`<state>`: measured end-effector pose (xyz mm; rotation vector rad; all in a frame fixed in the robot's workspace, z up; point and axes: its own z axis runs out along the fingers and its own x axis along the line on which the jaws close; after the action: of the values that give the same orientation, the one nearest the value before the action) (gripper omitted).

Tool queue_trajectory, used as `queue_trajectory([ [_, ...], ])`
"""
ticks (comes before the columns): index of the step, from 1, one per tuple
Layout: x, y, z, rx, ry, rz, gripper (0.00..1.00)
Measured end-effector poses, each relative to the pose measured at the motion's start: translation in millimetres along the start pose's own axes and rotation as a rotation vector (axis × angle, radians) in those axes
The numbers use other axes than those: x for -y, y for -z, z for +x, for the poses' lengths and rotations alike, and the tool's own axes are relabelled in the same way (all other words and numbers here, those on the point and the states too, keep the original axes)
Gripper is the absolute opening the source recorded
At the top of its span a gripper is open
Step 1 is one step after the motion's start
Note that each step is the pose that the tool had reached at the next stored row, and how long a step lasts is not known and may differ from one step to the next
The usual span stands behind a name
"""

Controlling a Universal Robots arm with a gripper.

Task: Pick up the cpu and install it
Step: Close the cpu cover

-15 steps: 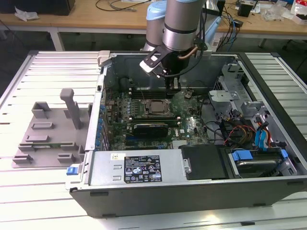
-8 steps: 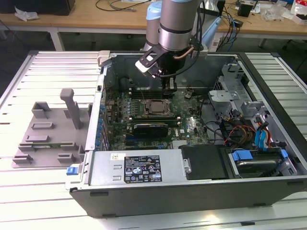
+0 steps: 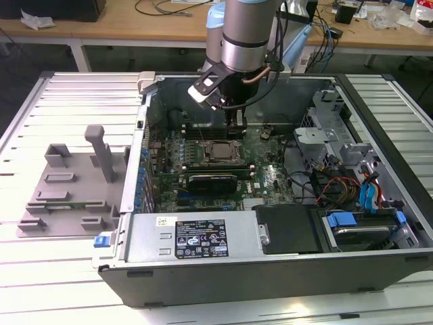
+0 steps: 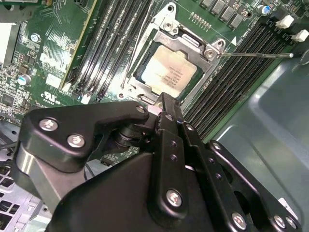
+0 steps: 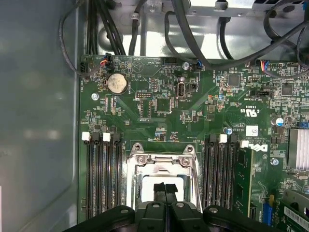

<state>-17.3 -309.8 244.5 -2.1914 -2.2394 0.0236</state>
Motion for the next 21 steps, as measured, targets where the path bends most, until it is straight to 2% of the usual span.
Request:
queue_trajectory([
  [5, 0.1, 0.0, 0.0, 0.0002, 0.015, 0.0, 0.11],
  [11, 0.1, 0.0, 0.0, 0.0016, 0.095, -0.0004, 0.11],
  [14, 0.1, 0.0, 0.0, 0.0027, 0.16, -0.0007, 0.11],
  [16, 0.1, -0.1, 0.0, 0.0039, 0.239, -0.0011, 0.11],
  [18, 0.1, -0.1, 0.0, 0.0047, 0.284, -0.0013, 0.11],
  [21, 0.1, -0.2, 0.0, 0.0065, 0.392, -0.0017, 0.11],
])
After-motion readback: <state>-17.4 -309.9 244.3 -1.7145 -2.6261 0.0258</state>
